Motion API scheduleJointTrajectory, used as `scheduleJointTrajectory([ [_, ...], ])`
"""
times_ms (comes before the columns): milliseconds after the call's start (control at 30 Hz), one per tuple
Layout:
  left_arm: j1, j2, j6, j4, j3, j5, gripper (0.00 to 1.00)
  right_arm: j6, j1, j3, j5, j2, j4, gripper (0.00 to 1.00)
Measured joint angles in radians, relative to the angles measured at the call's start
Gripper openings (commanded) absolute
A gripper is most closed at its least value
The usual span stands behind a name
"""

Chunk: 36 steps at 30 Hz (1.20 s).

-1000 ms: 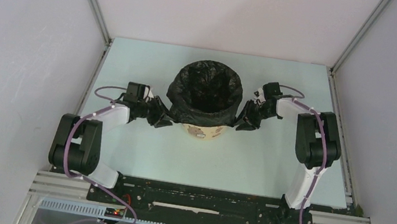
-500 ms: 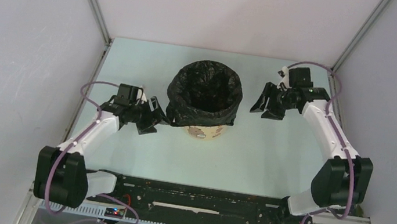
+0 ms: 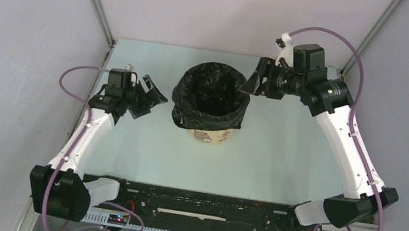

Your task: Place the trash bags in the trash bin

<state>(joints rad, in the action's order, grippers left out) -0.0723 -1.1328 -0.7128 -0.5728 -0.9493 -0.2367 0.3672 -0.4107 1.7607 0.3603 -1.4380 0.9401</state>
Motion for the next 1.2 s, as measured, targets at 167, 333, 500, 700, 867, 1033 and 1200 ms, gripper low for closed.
scheduleJointTrajectory([
  [167, 0.003, -0.121, -0.026, 0.109, -0.01, -0.08, 0.83, 0.034, -0.081, 0.054, 0.03, -0.047, -0.05, 0.7],
  [333, -0.041, -0.272, -0.027, 0.155, -0.037, -0.145, 0.82, 0.044, -0.116, 0.176, 0.038, -0.182, -0.053, 0.66],
  [500, -0.109, -0.289, -0.001, 0.163, -0.047, -0.19, 0.82, 0.051, -0.123, 0.285, 0.008, -0.316, -0.029, 0.64],
  [700, -0.176, -0.289, 0.104, 0.122, -0.048, -0.261, 0.82, 0.045, -0.154, 0.287, -0.109, -0.405, 0.033, 0.65],
  [867, -0.184, -0.288, 0.219, 0.06, -0.048, -0.288, 0.83, 0.043, -0.182, 0.18, -0.243, -0.408, 0.028, 0.65],
  [1033, -0.183, -0.25, 0.298, -0.024, -0.047, -0.266, 0.85, 0.048, -0.194, 0.12, -0.386, -0.447, -0.086, 0.66],
  [1200, -0.174, -0.15, 0.346, -0.056, -0.047, -0.217, 0.86, 0.084, -0.197, 0.056, -0.486, -0.51, -0.31, 0.67],
])
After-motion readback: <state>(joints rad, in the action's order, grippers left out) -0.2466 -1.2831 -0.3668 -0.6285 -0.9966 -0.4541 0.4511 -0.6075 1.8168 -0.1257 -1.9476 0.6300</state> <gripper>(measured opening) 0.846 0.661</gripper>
